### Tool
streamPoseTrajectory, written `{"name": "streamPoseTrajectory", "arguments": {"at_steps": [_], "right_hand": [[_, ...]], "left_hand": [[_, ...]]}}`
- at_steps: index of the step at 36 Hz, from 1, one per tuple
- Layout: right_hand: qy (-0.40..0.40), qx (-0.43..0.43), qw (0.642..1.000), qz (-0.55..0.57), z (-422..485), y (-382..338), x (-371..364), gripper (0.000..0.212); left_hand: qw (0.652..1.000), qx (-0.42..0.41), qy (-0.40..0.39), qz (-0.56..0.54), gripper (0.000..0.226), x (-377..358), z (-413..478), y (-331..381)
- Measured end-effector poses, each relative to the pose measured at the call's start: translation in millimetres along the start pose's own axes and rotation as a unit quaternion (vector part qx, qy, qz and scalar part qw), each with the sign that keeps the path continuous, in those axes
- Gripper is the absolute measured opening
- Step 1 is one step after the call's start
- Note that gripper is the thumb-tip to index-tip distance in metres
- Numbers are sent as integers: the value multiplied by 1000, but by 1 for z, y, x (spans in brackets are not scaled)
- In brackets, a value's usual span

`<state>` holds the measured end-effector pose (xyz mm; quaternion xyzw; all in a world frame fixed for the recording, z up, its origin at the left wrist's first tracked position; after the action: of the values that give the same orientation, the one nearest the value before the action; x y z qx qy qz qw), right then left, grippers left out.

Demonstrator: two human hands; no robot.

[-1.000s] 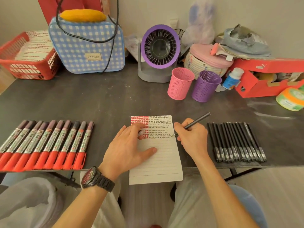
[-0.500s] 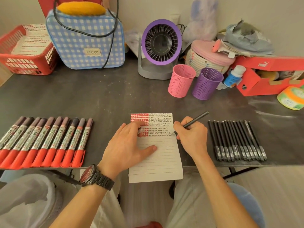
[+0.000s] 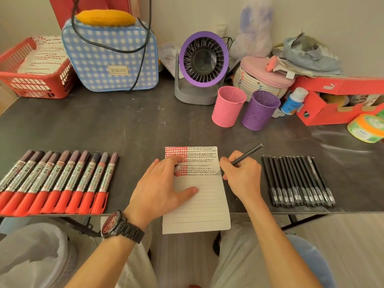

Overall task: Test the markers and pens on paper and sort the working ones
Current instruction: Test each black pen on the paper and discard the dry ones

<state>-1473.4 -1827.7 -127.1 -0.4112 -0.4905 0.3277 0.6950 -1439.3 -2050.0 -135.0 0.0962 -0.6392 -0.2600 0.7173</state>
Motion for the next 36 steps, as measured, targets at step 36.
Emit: {"name": "streamPoseTrajectory", "arguments": {"at_steps": [36], "right_hand": [[-81,-41,949,302,-29,-17,5,26]], "left_hand": [[995,-11,55,-85,34,9,-7,1]]}}
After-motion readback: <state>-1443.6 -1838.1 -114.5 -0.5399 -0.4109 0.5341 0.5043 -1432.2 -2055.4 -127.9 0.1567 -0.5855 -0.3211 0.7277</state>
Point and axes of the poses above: each hand's wrist, its own z-axis towards the middle knuckle, its own x-axis out of the back of the hand, y = z × x, the point moved 1 cm from there along z, towards the middle knuckle, and after that the axes turned 4 degrees about z, right-handed, at the moved point
